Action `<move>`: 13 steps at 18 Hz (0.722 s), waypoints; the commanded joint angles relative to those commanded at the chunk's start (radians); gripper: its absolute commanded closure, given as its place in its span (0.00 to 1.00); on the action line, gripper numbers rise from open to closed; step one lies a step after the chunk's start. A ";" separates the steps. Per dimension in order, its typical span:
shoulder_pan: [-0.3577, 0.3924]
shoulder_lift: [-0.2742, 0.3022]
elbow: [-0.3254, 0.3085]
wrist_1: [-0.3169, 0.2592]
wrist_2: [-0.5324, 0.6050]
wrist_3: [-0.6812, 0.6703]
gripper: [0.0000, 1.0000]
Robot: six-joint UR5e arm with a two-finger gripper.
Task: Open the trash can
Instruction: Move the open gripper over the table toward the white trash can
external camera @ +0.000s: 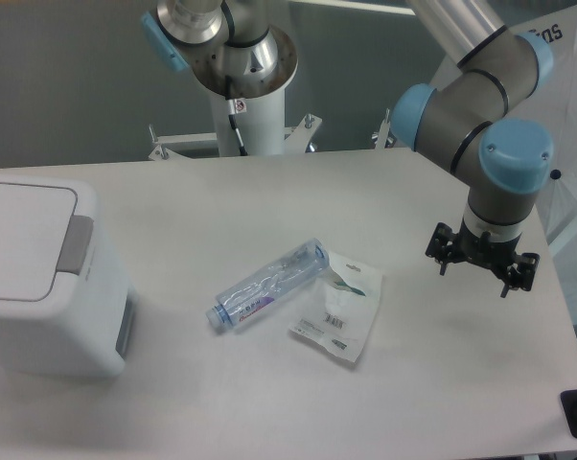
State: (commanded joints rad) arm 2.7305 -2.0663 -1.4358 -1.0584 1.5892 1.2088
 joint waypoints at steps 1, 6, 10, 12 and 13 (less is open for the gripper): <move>0.000 0.000 0.000 0.000 0.000 0.000 0.00; 0.000 0.002 -0.002 0.003 -0.005 0.003 0.00; -0.003 0.021 -0.089 0.075 -0.009 0.000 0.00; -0.006 0.044 -0.136 0.133 -0.009 -0.002 0.00; -0.008 0.048 -0.147 0.140 -0.012 -0.008 0.00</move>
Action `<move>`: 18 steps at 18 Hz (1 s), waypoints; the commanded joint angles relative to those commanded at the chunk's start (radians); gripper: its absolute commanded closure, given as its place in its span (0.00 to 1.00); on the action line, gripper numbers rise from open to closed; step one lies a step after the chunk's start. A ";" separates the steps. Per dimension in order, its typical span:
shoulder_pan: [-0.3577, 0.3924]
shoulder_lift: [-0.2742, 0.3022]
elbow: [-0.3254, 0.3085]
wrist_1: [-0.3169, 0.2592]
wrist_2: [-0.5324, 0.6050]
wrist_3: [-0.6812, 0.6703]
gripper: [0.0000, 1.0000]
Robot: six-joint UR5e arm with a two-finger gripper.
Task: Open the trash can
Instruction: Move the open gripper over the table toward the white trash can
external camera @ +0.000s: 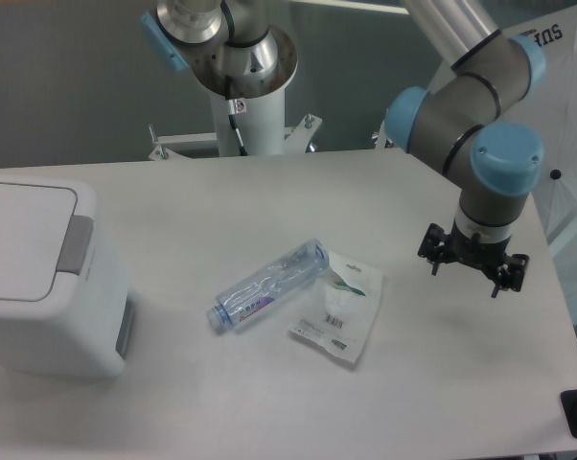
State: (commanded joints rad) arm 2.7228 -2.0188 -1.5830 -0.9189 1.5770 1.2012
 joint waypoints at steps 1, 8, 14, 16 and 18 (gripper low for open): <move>-0.002 0.003 -0.003 0.000 -0.003 -0.014 0.00; -0.032 0.072 0.006 -0.055 -0.129 -0.142 0.00; -0.153 0.090 0.050 -0.202 -0.166 -0.374 0.00; -0.172 0.104 0.076 -0.210 -0.210 -0.451 0.00; -0.211 0.106 0.115 -0.241 -0.230 -0.524 0.00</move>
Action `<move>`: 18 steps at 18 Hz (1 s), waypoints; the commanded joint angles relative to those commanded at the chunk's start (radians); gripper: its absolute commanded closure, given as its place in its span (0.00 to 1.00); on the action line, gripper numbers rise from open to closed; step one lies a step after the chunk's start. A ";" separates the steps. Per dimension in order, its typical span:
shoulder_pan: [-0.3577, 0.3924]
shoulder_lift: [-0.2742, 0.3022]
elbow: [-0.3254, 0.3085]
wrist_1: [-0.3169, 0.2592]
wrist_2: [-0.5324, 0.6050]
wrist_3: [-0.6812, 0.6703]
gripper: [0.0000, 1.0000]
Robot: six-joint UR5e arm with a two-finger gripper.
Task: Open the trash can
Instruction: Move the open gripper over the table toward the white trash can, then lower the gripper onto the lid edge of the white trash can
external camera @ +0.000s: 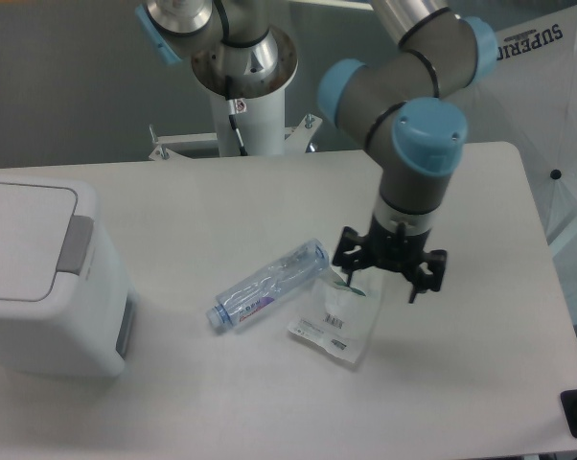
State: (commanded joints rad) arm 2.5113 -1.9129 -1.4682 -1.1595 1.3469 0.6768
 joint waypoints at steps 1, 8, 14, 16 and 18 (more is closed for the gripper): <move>-0.023 0.000 0.018 -0.015 -0.003 -0.035 0.00; -0.138 0.064 0.074 -0.019 -0.078 -0.230 0.00; -0.222 0.112 0.085 -0.013 -0.103 -0.368 0.00; -0.250 0.115 0.085 -0.011 -0.103 -0.387 0.00; -0.278 0.126 0.083 -0.011 -0.101 -0.411 0.00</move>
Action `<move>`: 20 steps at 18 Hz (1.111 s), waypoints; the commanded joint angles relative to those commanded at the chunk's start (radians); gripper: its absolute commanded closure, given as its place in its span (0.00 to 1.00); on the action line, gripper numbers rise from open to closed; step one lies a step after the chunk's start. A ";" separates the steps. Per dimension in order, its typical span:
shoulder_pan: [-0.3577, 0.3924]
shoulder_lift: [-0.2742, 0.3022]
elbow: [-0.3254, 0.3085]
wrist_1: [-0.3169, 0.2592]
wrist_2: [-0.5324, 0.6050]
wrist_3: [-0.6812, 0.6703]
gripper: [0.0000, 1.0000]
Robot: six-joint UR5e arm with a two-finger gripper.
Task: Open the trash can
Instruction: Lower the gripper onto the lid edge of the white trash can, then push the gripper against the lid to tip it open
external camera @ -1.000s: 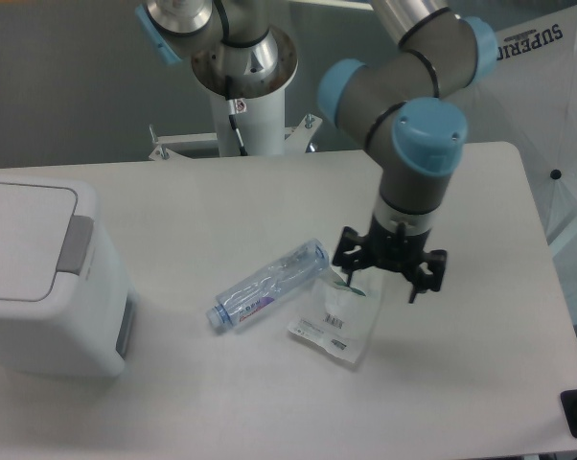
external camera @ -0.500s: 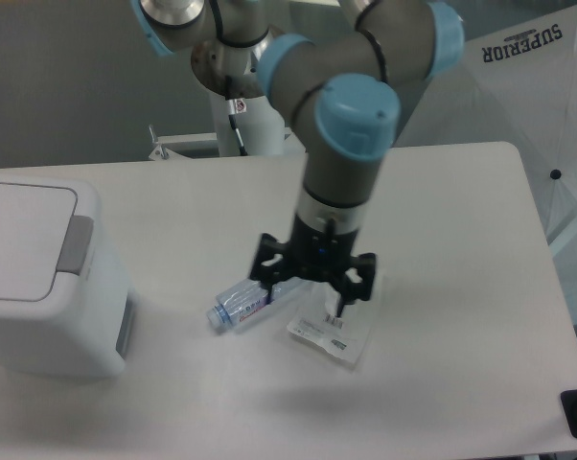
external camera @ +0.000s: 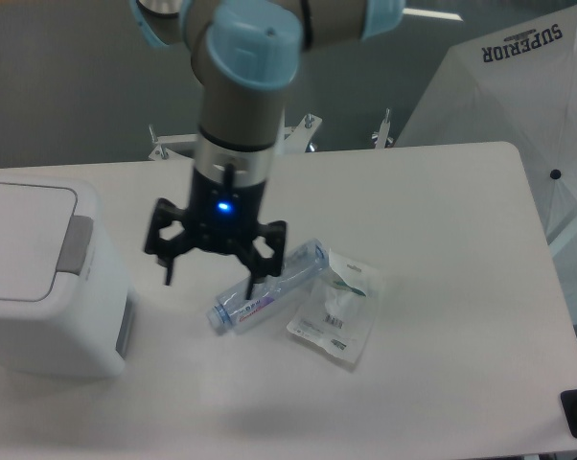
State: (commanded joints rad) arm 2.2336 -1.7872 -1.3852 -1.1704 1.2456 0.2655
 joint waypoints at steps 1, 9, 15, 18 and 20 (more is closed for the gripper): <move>-0.011 0.005 -0.006 -0.002 0.002 -0.003 0.00; -0.057 0.046 -0.070 -0.008 0.012 -0.005 0.00; -0.061 0.046 -0.103 0.000 0.015 -0.005 0.00; -0.063 0.046 -0.103 0.000 0.014 -0.005 0.00; -0.063 0.045 -0.103 0.000 0.014 -0.005 0.00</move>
State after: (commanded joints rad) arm 2.1706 -1.7426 -1.4880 -1.1704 1.2594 0.2608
